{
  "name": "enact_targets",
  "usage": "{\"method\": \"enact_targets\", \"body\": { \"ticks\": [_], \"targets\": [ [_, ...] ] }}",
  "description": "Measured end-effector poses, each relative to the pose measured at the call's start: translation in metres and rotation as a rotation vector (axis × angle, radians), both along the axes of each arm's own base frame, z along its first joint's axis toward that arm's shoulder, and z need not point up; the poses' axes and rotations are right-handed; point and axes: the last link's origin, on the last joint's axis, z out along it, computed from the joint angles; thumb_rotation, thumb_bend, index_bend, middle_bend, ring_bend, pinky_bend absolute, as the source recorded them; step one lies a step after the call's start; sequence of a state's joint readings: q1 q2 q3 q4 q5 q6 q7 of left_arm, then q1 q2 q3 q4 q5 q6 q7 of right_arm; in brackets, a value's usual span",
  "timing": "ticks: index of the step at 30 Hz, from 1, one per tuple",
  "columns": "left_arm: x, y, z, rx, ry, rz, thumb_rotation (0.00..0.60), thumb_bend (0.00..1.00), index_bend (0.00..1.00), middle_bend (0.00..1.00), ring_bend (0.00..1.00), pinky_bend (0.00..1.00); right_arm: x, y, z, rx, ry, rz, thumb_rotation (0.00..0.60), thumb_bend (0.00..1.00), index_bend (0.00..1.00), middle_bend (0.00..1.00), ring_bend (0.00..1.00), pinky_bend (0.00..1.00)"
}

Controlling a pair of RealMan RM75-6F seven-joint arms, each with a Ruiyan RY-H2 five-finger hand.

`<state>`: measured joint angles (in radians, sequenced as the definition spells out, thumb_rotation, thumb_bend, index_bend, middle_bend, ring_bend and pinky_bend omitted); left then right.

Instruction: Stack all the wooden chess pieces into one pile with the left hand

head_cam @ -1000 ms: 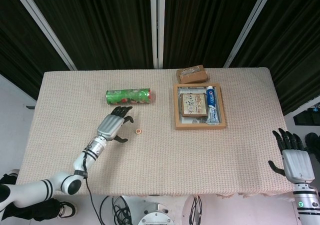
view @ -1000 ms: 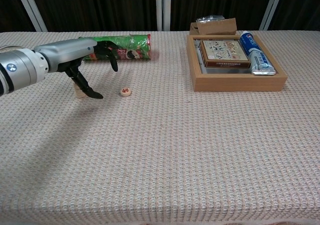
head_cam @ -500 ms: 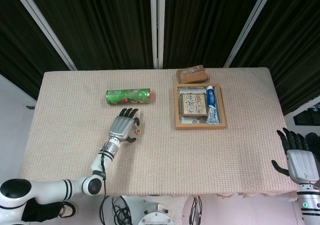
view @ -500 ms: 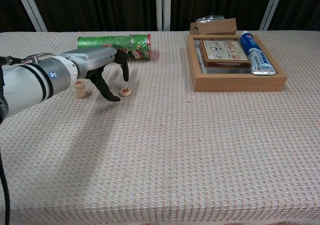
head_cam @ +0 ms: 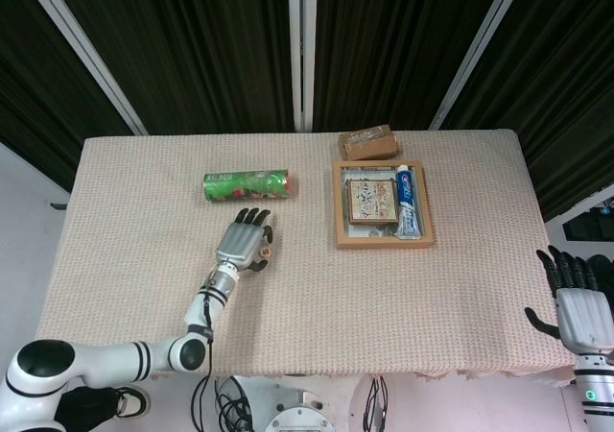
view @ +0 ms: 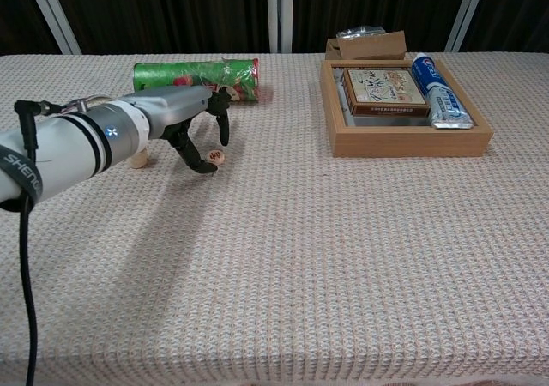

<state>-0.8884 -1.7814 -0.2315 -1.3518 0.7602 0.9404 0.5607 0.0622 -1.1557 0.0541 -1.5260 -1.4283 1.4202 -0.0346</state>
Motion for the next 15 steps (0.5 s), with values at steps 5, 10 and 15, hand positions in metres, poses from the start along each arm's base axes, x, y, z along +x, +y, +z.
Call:
{"method": "enact_targets", "body": {
  "ticks": [5,10,15],
  "targets": [
    [-0.0024,0.0005,-0.0027,-0.009,0.004,0.005,0.600,0.27,0.44,0.06,0.00,0.00,-0.0008,0.0006,0.0002,-0.001,0.000,-0.002,0.600,0.17,0.00,0.00,0.00,0.00],
    [-0.0036,0.0017,-0.0032,-0.004,0.009,0.005,0.600,0.30,0.45,0.06,0.00,0.00,-0.0014,0.0005,0.0007,-0.001,0.001,-0.004,0.600,0.17,0.00,0.00,0.00,0.00],
    [-0.0051,0.0013,-0.0043,-0.006,0.013,0.006,0.600,0.30,0.47,0.06,0.00,0.00,-0.0019,0.0005,0.0006,0.001,0.001,-0.005,0.600,0.18,0.00,0.00,0.00,0.00]
  ]
}}
